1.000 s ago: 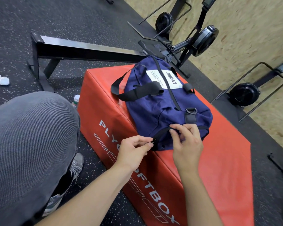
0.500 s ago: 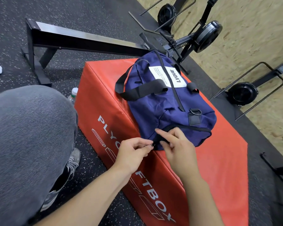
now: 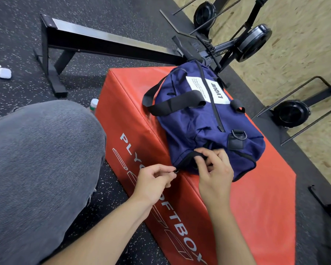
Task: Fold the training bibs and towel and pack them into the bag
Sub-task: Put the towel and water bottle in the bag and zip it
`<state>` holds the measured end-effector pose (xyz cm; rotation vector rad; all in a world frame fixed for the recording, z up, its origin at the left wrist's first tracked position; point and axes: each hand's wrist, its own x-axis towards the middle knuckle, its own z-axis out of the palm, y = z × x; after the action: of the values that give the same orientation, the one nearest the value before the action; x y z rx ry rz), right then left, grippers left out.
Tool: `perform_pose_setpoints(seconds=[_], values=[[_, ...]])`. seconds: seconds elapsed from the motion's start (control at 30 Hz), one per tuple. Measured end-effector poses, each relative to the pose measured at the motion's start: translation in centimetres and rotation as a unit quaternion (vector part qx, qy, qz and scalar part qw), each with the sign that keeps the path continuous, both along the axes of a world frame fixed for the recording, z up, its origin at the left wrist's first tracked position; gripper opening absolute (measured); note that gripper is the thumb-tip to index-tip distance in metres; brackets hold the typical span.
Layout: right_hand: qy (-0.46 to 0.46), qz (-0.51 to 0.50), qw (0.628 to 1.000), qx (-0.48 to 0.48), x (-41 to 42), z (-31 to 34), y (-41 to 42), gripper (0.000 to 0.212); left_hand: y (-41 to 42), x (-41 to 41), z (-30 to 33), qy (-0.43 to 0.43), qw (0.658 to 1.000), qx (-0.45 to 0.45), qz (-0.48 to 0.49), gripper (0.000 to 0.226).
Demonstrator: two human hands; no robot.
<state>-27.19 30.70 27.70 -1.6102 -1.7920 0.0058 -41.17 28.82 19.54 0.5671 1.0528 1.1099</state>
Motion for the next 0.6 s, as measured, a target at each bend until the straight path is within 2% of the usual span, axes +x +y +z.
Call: perform_pose_setpoints(seconds=[0.2, 0.27, 0.33, 0.43, 0.5, 0.6], values=[[0.030, 0.020, 0.999, -0.025, -0.4, -0.1, -0.7, 0.022, 0.9, -0.4, 0.1, 0.001, 1.000, -0.017, -0.009, 0.016], [0.036, 0.038, 0.997, -0.053, -0.1, 0.3, -0.9, 0.022, 0.9, -0.8, -0.2, 0.053, 0.998, 0.025, -0.026, 0.014], [0.025, 0.071, 0.994, -0.079, 0.4, 1.1, -1.2, 0.023, 0.8, -1.2, 0.0, 0.150, 0.983, 0.102, -0.032, 0.006], [-0.029, 0.089, 0.991, -0.096, 1.6, 2.1, -1.8, 0.022, 0.3, -1.9, 2.4, 0.274, 0.937, 0.218, 0.005, 0.026], [-0.062, 0.086, 0.988, -0.109, 2.5, 2.5, -2.1, 0.022, 0.4, -2.4, 5.0, 0.329, 0.891, 0.308, 0.054, 0.034], [-0.087, 0.085, 0.986, -0.115, 3.9, 2.7, -2.6, 0.024, 1.7, -3.1, 7.9, 0.392, 0.819, 0.415, 0.062, 0.057]])
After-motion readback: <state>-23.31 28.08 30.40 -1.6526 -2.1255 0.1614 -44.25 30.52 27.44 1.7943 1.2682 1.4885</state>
